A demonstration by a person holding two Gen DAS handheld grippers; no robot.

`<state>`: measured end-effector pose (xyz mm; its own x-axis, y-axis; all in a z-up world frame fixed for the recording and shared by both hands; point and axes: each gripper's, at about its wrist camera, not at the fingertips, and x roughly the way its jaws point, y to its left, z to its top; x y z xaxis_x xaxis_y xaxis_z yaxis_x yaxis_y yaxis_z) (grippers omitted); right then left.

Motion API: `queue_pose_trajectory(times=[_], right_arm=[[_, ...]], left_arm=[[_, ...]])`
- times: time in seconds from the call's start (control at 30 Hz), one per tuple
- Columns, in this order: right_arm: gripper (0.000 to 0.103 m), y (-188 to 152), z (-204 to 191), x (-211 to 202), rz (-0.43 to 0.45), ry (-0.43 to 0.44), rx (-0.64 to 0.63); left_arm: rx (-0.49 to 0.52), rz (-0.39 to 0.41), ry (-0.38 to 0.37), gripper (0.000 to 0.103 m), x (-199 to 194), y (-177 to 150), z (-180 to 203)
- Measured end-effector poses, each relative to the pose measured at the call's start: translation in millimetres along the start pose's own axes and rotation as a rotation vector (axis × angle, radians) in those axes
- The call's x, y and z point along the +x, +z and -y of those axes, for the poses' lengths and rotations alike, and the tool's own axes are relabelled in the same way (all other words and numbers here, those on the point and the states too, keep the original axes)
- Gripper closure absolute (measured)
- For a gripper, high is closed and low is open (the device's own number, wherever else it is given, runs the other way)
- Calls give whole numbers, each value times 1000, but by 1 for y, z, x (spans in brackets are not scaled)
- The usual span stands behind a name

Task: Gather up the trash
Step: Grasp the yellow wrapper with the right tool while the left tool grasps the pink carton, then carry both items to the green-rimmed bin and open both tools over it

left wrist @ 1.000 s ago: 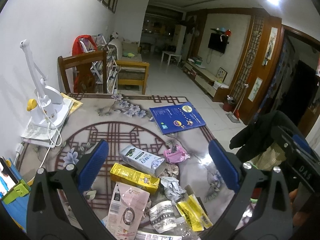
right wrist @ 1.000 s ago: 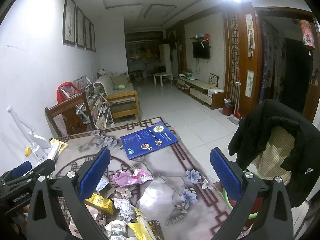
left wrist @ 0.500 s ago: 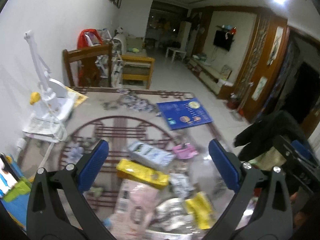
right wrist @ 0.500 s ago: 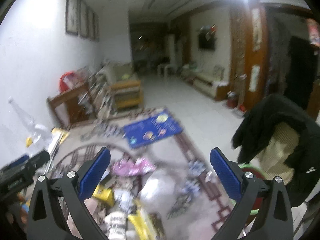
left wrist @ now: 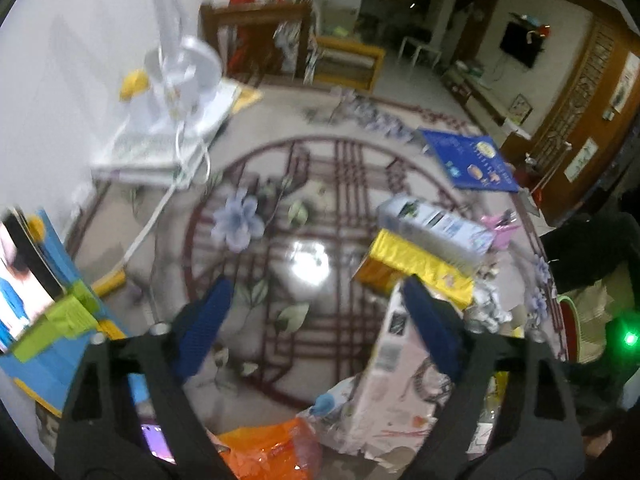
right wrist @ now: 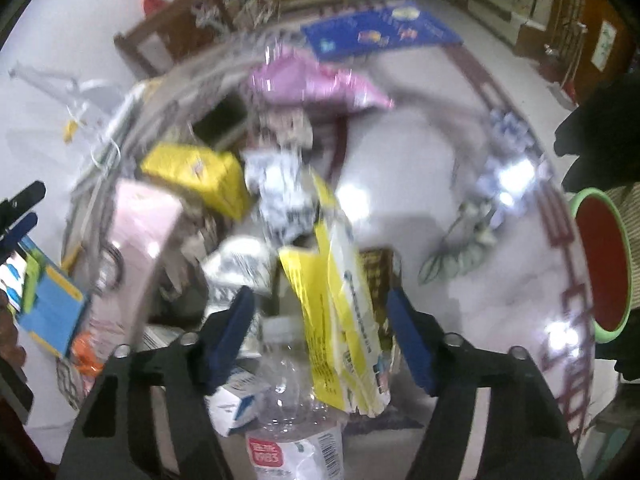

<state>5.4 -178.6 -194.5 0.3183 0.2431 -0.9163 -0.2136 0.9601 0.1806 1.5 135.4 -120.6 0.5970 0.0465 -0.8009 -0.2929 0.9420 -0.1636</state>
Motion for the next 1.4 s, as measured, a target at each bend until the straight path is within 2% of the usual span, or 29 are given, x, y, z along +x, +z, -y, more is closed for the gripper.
queue_pose_trajectory(times=[0.07,0.1,0.13,0.23,0.33,0.43,0.5,0.57,0.7,0.87,0.9,0.93,1.1,1.3,1.4], right_arm=[[67,-3,-1,7,-26,-21,-26],[71,-4,-2,9,-30,-33,-42],[80,-1,-1,12,-27,-33,-47],[82,-1,6,6,-25,20,-5],[85,0,10,-1,-18,18,-3],[85,3,12,-8,2,20,3],[85,2,13,-10,-2,23,8],[85,4,12,-8,-3,23,2],[85,9,9,-6,6,35,-11],[85,13,2,-8,18,39,-26],[85,14,2,-9,22,39,-24],[85,15,2,-11,28,42,-19],[86,16,4,-21,67,67,-5],[86,21,-2,-44,143,102,-18],[86,25,-3,-56,175,121,-25]], left_arm=[[-35,-54,-40,40,16,-1,-4],[-44,-70,-60,41,21,0,-3],[-48,-80,-80,41,27,1,-2],[-37,-129,-150,41,45,9,12],[-30,-220,-209,41,63,15,22],[58,-223,-185,31,55,11,30],[111,-255,-201,28,50,1,35],[131,-277,-213,17,47,-9,38],[161,-331,-193,17,55,-34,45],[157,-399,-215,17,76,-52,54],[155,-401,-220,18,78,-54,54],[148,-403,-234,29,79,-55,54],[138,-366,-238,32,72,-53,56],[116,-225,-221,32,36,-36,55],[119,-170,-254,32,16,-29,65]])
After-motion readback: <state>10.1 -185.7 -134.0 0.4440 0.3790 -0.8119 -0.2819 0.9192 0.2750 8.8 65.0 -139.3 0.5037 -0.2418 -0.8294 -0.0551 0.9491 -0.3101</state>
